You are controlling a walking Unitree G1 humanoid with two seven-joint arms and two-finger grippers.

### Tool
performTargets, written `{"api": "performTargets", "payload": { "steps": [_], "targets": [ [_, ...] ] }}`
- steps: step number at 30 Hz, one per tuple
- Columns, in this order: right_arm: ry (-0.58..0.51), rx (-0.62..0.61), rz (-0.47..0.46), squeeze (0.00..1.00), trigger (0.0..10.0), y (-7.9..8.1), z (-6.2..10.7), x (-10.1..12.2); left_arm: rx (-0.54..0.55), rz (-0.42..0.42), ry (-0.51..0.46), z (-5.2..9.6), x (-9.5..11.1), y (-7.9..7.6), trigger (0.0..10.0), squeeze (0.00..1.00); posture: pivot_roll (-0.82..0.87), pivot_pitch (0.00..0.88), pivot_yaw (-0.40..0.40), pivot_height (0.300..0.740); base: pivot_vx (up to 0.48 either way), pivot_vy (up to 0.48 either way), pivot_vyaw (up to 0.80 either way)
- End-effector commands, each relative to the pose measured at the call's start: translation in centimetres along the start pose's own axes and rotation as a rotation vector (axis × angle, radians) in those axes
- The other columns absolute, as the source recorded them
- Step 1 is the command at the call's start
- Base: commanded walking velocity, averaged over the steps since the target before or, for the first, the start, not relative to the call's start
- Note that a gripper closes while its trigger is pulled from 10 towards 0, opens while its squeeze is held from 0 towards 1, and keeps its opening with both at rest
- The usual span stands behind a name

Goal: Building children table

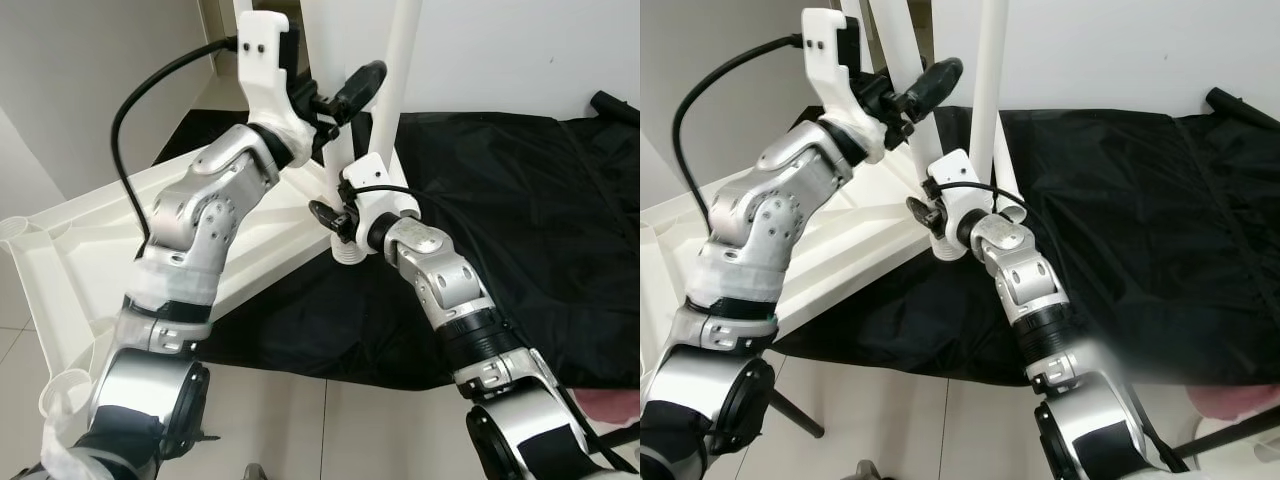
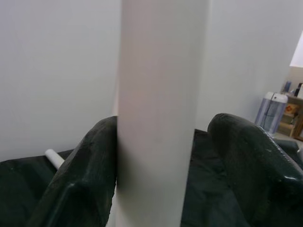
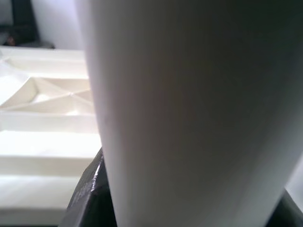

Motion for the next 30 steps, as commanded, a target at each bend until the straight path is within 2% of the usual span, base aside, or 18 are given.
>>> {"api": "performTargets", "payload": {
  "steps": [1, 6, 7, 10, 12, 14, 16, 17, 18, 20, 22, 23, 25, 26, 27, 30],
  "targets": [
    [0.007, -0.058, -0.051, 0.00, 10.0, -1.0, 0.4, -0.3, -0.157, -0.010, 0.024, 0.5, -0.3, -2.4, 10.0, 0.00, 0.00, 0.040, 0.072, 0.740, 0.000, 0.000, 0.00],
    [-0.008, -0.111, -0.076, 0.00, 10.0, -1.7, 0.9, -0.3, -0.139, -0.017, 0.019, 1.5, -0.4, -2.1, 10.0, 0.00, 0.00, 0.038, 0.073, 0.740, 0.000, 0.000, 0.00],
    [-0.033, -0.147, -0.094, 0.00, 10.0, -2.3, 1.4, -0.2, -0.092, -0.008, 0.004, 2.2, -0.3, -1.3, 10.0, 0.00, 0.00, 0.034, 0.074, 0.740, 0.000, 0.000, 0.00],
    [-0.048, -0.173, -0.105, 0.00, 10.0, -2.7, 1.8, -0.1, -0.050, -0.005, 0.000, 2.8, -0.4, -0.5, 10.0, 0.00, 0.00, 0.034, 0.074, 0.740, 0.000, 0.000, 0.00],
    [-0.131, -0.226, -0.149, 0.00, 10.0, -3.6, 3.4, 0.8, 0.106, -0.050, 0.055, 4.7, -2.1, 2.6, 10.0, 0.00, 0.00, 0.044, 0.074, 0.740, 0.000, 0.000, 0.00],
    [-0.131, -0.226, -0.149, 0.00, 10.0, -3.6, 3.4, 0.8, 0.106, -0.050, 0.055, 4.7, -2.1, 2.6, 10.0, 0.00, 0.00, 0.044, 0.074, 0.740, 0.000, 0.000, 0.00],
    [-0.226, -0.231, -0.134, 0.00, 10.0, -3.8, 5.3, 2.2, 0.245, -0.062, 0.169, 7.0, -5.1, 5.3, 10.0, 0.00, -0.01, 0.046, 0.067, 0.740, 0.000, 0.000, 0.00],
    [-0.226, -0.231, -0.134, 0.00, 10.0, -3.8, 5.3, 2.2, 0.245, -0.062, 0.169, 7.0, -5.1, 5.3, 10.0, 0.00, -0.01, 0.046, 0.067, 0.740, 0.000, 0.000, 0.00],
    [-0.255, -0.225, -0.128, 0.00, 10.0, -3.8, 6.1, 2.6, 0.297, -0.054, 0.217, 8.1, -6.5, 6.2, 10.0, 0.00, -0.01, 0.046, 0.067, 0.740, 0.000, 0.000, 0.00],
    [-0.255, -0.225, -0.128, 0.00, 10.0, -3.8, 6.1, 2.6, 0.297, -0.054, 0.217, 8.1, -6.5, 6.2, 10.0, 0.00, -0.01, 0.046, 0.067, 0.740, 0.000, 0.000, 0.00],
    [-0.304, -0.215, -0.128, 0.00, 10.0, -3.7, 7.4, 3.4, 0.379, -0.050, 0.303, 9.7, -8.7, 7.7, 10.0, 0.00, -0.01, 0.043, 0.064, 0.740, 0.000, 0.000, 0.00],
    [-0.304, -0.215, -0.128, 0.00, 10.0, -3.7, 7.4, 3.4, 0.379, -0.050, 0.303, 9.7, -8.7, 7.7, 10.0, 0.00, -0.01, 0.043, 0.064, 0.740, 0.000, 0.000, 0.00],
    [-0.343, -0.208, -0.138, 0.00, 10.0, -3.6, 8.3, 4.2, 0.433, -0.061, 0.368, 10.7, -10.1, 8.6, 10.0, 0.00, -0.01, 0.038, 0.064, 0.740, 0.000, 0.000, 0.00],
    [-0.362, -0.201, -0.140, 0.00, 10.0, -3.6, 8.7, 4.6, 0.452, -0.093, 0.421, 11.3, -11.2, 8.9, 10.0, 0.00, -0.02, 0.037, 0.065, 0.740, 0.000, 0.000, 0.00],
    [-0.362, -0.201, -0.140, 0.00, 10.0, -3.6, 8.7, 4.6, 0.452, -0.093, 0.421, 11.3, -11.2, 8.9, 10.0, 0.00, -0.02, 0.037, 0.065, 0.740, 0.000, 0.000, 0.00],
    [-0.401, -0.200, -0.151, 0.00, 10.0, -3.8, 9.5, 5.4, 0.490, -0.115, 0.552, 12.9, -13.9, 9.7, 10.0, 0.00, -0.02, 0.034, 0.074, 0.740, 0.000, 0.000, 0.00]
  ]
}}
Point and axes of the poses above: a point about 5 cm out from each wrist's last joint towards the gripper, its own z axis pointing back from the gripper into the wrist, its own x axis along the axis of the wrist's last joint, y = z × x, the point moved 6 cm from there along -z, pointing out of the wrist towards the gripper, and after that the axes turned 8 degrees about z, right-handed, at the moved point
